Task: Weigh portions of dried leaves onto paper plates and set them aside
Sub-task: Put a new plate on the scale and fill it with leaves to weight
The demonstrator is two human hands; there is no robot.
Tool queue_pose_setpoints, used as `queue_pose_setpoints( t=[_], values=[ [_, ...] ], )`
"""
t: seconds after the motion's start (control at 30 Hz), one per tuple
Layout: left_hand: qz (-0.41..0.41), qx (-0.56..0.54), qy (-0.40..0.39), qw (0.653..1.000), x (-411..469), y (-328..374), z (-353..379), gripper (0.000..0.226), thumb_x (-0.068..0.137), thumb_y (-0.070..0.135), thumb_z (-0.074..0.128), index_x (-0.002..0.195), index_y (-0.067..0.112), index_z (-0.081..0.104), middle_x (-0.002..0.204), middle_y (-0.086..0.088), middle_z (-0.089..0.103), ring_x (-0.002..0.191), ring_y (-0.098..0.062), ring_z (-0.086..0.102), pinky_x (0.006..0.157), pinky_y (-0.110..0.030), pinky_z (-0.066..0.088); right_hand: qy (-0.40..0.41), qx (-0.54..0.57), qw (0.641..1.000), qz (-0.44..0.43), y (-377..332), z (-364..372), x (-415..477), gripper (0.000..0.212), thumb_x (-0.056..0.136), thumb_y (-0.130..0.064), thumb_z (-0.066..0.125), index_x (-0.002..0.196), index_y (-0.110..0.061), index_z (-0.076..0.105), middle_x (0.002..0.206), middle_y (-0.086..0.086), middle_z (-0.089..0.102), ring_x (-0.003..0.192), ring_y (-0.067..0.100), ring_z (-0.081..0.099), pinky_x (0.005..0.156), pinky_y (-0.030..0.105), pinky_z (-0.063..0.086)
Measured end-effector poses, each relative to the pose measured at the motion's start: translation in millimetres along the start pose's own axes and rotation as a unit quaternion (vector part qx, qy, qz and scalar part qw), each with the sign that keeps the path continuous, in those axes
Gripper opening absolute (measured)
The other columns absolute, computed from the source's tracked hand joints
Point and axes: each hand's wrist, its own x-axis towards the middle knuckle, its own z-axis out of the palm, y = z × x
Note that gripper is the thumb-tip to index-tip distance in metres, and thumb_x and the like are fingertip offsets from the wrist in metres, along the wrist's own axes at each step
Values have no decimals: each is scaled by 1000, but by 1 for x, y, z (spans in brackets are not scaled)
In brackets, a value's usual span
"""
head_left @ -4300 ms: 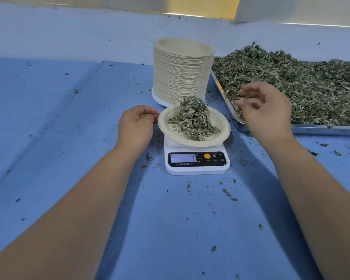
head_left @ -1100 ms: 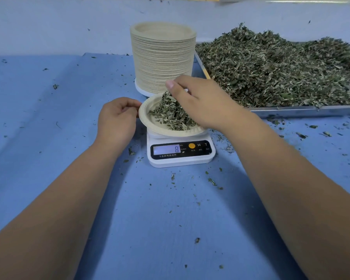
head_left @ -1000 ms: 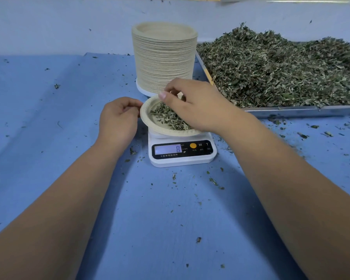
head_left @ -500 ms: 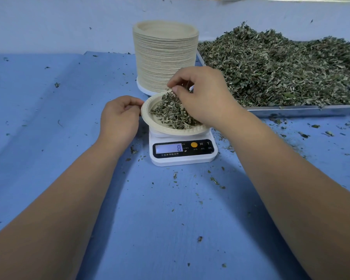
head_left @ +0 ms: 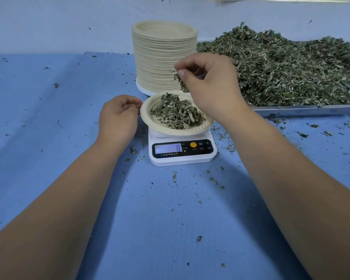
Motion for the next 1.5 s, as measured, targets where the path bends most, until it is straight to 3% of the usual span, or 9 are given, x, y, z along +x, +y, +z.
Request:
queue_pose_setpoints(
  t=[0.27, 0.37, 0.5, 0.63, 0.77, 0.93, 1.1, 1.27, 1.5],
  values=[
    [-4, 7, -2, 1000, 1, -1, 0, 29, 87, 8, 51, 90, 24, 75, 80, 16, 75, 75, 2, 67, 81, -36, 59, 74, -166, 983, 12, 39, -42, 10, 22, 94, -15, 59, 104, -20, 77, 95, -11, 71, 87, 3, 64, 86, 24, 52],
    [-4, 12, -4, 1000, 1, -1, 0, 29, 87, 9, 51, 89, 26, 75, 79, 17, 75, 75, 3, 67, 82, -36, 59, 38, -257, 960, 99, 65, -60, 9, 29, 96, -10, 51, 113, -17, 74, 111, 2, 72, 100, 21, 66, 92, 36, 53],
    [-6, 14, -3, 1000, 2, -2, 0, 29, 86, 11, 51, 90, 26, 76, 81, 16, 75, 77, 0, 68, 84, -37, 59, -29, -252, 945, 206, 73, -56, 7, 37, 96, -9, 44, 122, -20, 68, 120, 6, 68, 101, 27, 62, 89, 34, 51],
    [-11, 17, -3, 1000, 2, -2, -1, 29, 84, 12, 52, 88, 27, 76, 82, 12, 76, 79, -15, 71, 86, -41, 60, -5, -222, 964, 149, 56, -44, 7, 39, 91, -7, 45, 120, -19, 69, 119, 3, 69, 104, 23, 63, 91, 30, 50],
    [-10, 17, -4, 1000, 3, -3, -1, 28, 86, 11, 53, 91, 25, 76, 82, 12, 76, 80, -8, 70, 89, -43, 60, -72, -207, 974, 56, 33, -26, 0, 30, 91, -16, 54, 116, -20, 71, 111, -6, 70, 89, 10, 62, 76, 12, 43],
    [-6, 17, -5, 1000, 2, -2, -1, 29, 86, 10, 52, 92, 25, 77, 81, 11, 76, 76, -5, 69, 84, -37, 60, -161, -187, 969, 15, 4, -7, -9, 18, 91, -46, 58, 97, -34, 71, 89, -23, 63, 78, -2, 59, 73, 26, 49],
    [0, 16, -11, 1000, 1, 0, -2, 29, 86, 10, 52, 91, 24, 77, 81, 10, 76, 76, -8, 69, 79, -33, 58, -221, -234, 947, -19, -10, -1, -16, 33, 88, -60, 56, 107, -35, 68, 102, -14, 68, 93, 9, 61, 83, 35, 53],
    [-3, 11, -9, 1000, 1, 0, -1, 28, 86, 10, 52, 88, 25, 76, 77, 12, 75, 69, -6, 68, 75, -32, 57, -223, -280, 933, -34, -6, 5, -18, 29, 92, -44, 64, 118, -31, 68, 112, -8, 69, 104, 14, 61, 87, 31, 51],
    [0, 11, -10, 1000, 2, 0, 0, 28, 86, 10, 53, 89, 24, 76, 75, 12, 75, 72, -3, 66, 77, -34, 57, -156, -224, 962, -29, -7, 6, -13, 11, 92, -21, 66, 95, -25, 76, 79, -17, 62, 70, 0, 54, 69, 9, 39]
  ],
)
